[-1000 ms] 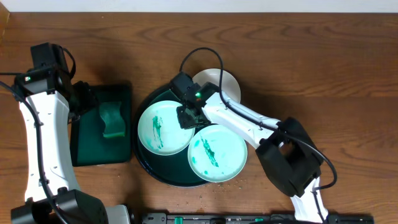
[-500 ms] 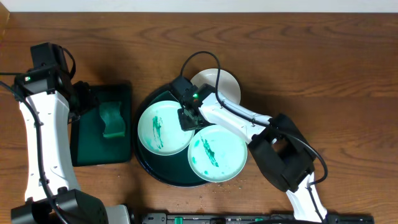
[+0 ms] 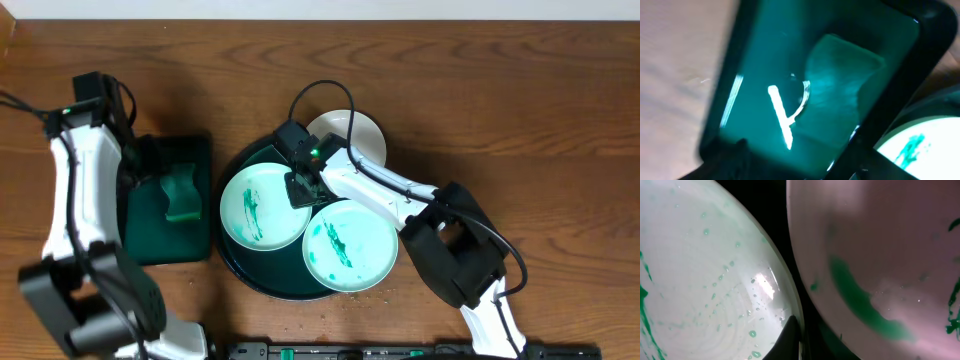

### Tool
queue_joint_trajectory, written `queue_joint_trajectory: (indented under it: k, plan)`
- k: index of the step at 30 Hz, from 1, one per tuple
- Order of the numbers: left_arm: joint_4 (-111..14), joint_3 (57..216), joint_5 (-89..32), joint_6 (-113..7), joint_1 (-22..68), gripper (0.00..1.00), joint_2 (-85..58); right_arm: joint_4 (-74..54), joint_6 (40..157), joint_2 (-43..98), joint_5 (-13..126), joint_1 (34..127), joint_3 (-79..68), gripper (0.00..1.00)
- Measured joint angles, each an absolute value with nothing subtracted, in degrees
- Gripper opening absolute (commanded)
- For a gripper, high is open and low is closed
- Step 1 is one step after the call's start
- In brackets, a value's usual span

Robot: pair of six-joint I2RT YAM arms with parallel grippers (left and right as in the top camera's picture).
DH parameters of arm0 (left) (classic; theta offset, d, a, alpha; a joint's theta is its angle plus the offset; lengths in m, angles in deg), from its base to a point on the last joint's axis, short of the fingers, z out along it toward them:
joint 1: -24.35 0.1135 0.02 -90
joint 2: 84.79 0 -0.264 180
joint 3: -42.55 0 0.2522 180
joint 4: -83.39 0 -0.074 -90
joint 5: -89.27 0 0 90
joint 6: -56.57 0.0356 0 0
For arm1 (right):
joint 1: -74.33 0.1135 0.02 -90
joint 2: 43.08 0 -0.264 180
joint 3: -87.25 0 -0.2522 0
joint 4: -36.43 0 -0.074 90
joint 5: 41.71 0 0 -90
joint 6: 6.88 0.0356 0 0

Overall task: Clean dirty plates on tray and stack at the side
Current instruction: 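Lower the left gripper onto the green sponge and grasp it, then scrub the left plate with the sponge in the left gripper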

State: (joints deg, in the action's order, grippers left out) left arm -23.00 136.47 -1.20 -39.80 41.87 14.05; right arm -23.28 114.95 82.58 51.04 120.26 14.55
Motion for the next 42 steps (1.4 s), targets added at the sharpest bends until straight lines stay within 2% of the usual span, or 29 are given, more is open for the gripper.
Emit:
queue_joint_trajectory:
  k: [6, 16, 19, 23, 25, 26, 36, 42]
  plan:
    - [-24.4, 136.4, -7.9, -36.5, 41.6, 0.61, 20.7, -22.7, 114.4, 82.6, 51.3, 120.3, 14.6, 0.01]
    - [-26.8, 136.4, -9.6, -35.7, 41.5, 0.58, 26.7, -22.0, 114.1, 82.7, 51.8, 120.3, 14.6, 0.01]
    - [-27.5, 136.3, -9.7, -35.3, 41.5, 0.50, 28.7, -22.0, 114.1, 82.7, 51.8, 120.3, 14.6, 0.01]
    - [-27.7, 136.3, -9.6, -35.1, 41.5, 0.27, 30.9, -22.0, 114.0, 82.7, 51.8, 120.3, 14.6, 0.01]
    - [-27.7, 136.3, -9.6, -35.0, 41.5, 0.10, 31.0, -22.0, 113.9, 82.7, 51.8, 120.3, 14.6, 0.01]
    - [-27.6, 136.3, -9.6, -35.1, 41.5, 0.07, 31.0, -22.0, 113.8, 82.7, 51.8, 120.3, 14.6, 0.01]
    - [-25.1, 136.2, -11.6, -34.9, 41.5, 0.07, 29.2, -22.0, 113.6, 82.7, 52.8, 119.8, 14.6, 0.01]
    - [-21.5, 135.5, -14.5, -36.0, 40.3, 0.07, 15.1, -21.9, 113.4, 82.9, 56.3, 118.5, 14.6, 0.01]
